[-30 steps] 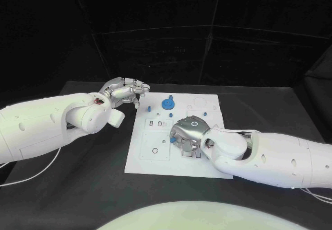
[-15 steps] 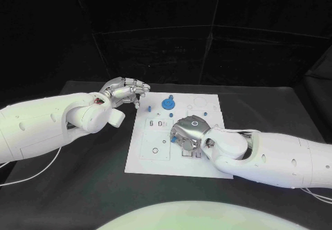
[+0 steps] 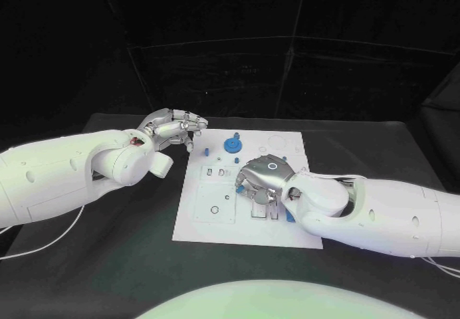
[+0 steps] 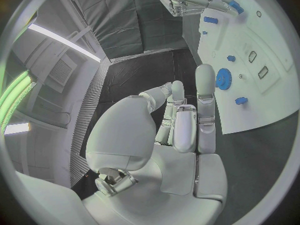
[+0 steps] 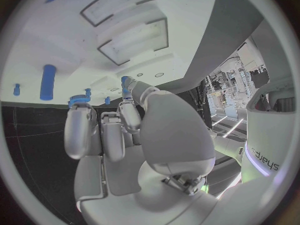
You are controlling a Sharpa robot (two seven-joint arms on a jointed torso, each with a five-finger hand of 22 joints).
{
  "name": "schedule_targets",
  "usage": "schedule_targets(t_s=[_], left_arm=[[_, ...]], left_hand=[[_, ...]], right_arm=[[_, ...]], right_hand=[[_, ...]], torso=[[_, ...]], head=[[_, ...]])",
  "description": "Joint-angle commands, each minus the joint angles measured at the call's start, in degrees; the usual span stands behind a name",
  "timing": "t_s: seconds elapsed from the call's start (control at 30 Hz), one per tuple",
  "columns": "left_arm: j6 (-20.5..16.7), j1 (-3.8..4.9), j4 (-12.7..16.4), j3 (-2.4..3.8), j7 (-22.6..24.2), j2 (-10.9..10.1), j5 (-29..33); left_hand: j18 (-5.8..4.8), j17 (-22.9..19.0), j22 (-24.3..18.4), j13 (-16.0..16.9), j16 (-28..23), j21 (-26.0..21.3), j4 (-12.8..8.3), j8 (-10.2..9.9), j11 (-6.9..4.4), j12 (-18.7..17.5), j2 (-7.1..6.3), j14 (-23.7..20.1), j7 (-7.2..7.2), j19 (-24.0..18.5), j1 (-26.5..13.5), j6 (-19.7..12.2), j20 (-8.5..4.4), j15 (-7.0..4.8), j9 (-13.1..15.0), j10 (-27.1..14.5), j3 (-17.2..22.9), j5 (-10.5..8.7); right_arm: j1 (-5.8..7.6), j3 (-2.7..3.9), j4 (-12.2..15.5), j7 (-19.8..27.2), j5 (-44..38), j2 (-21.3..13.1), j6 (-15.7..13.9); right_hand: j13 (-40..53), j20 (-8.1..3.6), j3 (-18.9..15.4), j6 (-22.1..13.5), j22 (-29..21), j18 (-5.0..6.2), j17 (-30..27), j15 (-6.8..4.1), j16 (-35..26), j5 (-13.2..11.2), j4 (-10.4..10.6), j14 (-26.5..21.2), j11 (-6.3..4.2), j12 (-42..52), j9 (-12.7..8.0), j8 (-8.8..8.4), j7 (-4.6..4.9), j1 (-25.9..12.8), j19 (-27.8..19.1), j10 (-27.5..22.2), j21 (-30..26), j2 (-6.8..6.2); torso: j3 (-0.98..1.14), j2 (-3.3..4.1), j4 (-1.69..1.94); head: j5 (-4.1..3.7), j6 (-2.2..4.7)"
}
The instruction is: Assemble the parts on the task board
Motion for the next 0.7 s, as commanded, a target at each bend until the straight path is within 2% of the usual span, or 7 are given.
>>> schedule_targets(t_s=[0.03, 0.13, 0.4, 0.53, 0.7], left_arm=[[0.5, 0.08, 0.1, 0.04, -0.1, 0.1, 0.2], [0.4, 0.08, 0.2, 0.04, -0.2, 0.1, 0.2], [0.2, 0.09, 0.4, 0.04, -0.1, 0.1, 0.2], [0.1, 0.11, 0.5, 0.04, -0.1, 0.1, 0.2], [0.0, 0.13, 0.6, 0.05, 0.0, 0.1, 0.2]], left_hand=[[0.74, 0.0, 0.0, -0.1, 0.1, -0.1, -0.1, -0.3, -0.07, 0.0, 0.23, 0.2, 0.11, 0.4, -0.3, -0.1, 0.12, 0.52, -0.1, -0.3, -0.3, -0.31], [0.74, 0.0, 0.0, -0.1, 0.1, -0.1, -0.1, -0.3, -0.06, 0.0, 0.23, 0.2, 0.11, 0.4, -0.3, -0.1, 0.12, 0.52, -0.1, -0.4, -0.3, -0.31], [0.74, 0.0, 0.0, -0.1, 0.1, -0.1, -0.1, -0.3, -0.06, 0.0, 0.23, 0.2, 0.11, 0.4, -0.3, -0.1, 0.12, 0.52, -0.1, -0.4, -0.3, -0.31], [0.74, 0.0, 0.0, -0.1, 0.1, -0.1, -0.1, -0.3, -0.06, 0.0, 0.24, 0.2, 0.12, 0.4, -0.3, -0.1, 0.12, 0.52, -0.1, -0.4, -0.3, -0.31], [0.73, 0.1, 0.0, -0.1, 0.1, -0.1, -0.1, -0.3, -0.06, 0.0, 0.25, 0.2, 0.12, 0.4, -0.3, -0.2, 0.12, 0.53, -0.1, -0.5, -0.3, -0.31]], right_arm=[[1.29, 0.1, -0.5, 3.3, 1.6, 0.1, 0.8], [2.92, 0.11, -1.6, 4.4, 2.4, 0.5, 2.4], [6.34, 0.12, -5.1, 6.6, 2.8, 2.4, 4.6], [7.45, 0.12, -7.4, 7.7, 2.9, 4.0, 6.9], [7.99, 0.09, -10.0, 9.7, 3.4, 6.3, 10.2]], right_hand=[[0.0, -0.37, -0.5, 0.3, 0.1, -1.01, 11.5, -0.52, 0.4, 0.0, 0.0, 5.1, -0.2, 0.3, 0.2, 0.41, -0.29, -0.7, -0.2, 0.3, 0.2, -0.24], [0.0, -0.38, -0.7, 0.3, 0.1, -1.02, 11.5, -0.55, 0.4, 0.0, 0.0, 5.1, -0.22, 0.3, 0.2, 0.43, -0.32, -0.8, -0.1, 0.2, 0.2, -0.24], [0.0, -0.45, -0.8, 0.2, 0.2, -1.05, 11.8, -0.61, 0.6, 0.4, -0.1, 5.2, -0.33, 0.2, 0.2, 0.46, -0.4, -0.5, -0.1, 0.2, 0.2, 0.03], [-0.1, -0.47, -1.0, 0.1, 0.2, -1.05, 11.9, -0.61, 0.6, 0.5, -0.2, 5.2, -0.31, 0.2, 0.2, 0.42, -0.36, -0.5, -0.1, 0.1, 0.2, -0.05], [-0.2, -0.48, -1.4, -0.1, 0.2, -1.05, 11.9, -0.59, 0.6, 1.0, -0.3, 5.2, -0.26, 0.0, 0.1, 0.35, -0.3, -0.5, -0.1, 0.0, 0.2, -0.12]], torso=[[-0.06, -0.03, 0.2], [-0.12, 0.01, 0.3], [-0.07, 0.03, 0.16], [-0.12, 0.04, 0.21], [-0.09, 0.08, 0.19]], head=[[-0.13, 0.1], [-0.16, 0.19], [0.15, 0.32], [0.17, 0.36], [0.35, 0.33]])
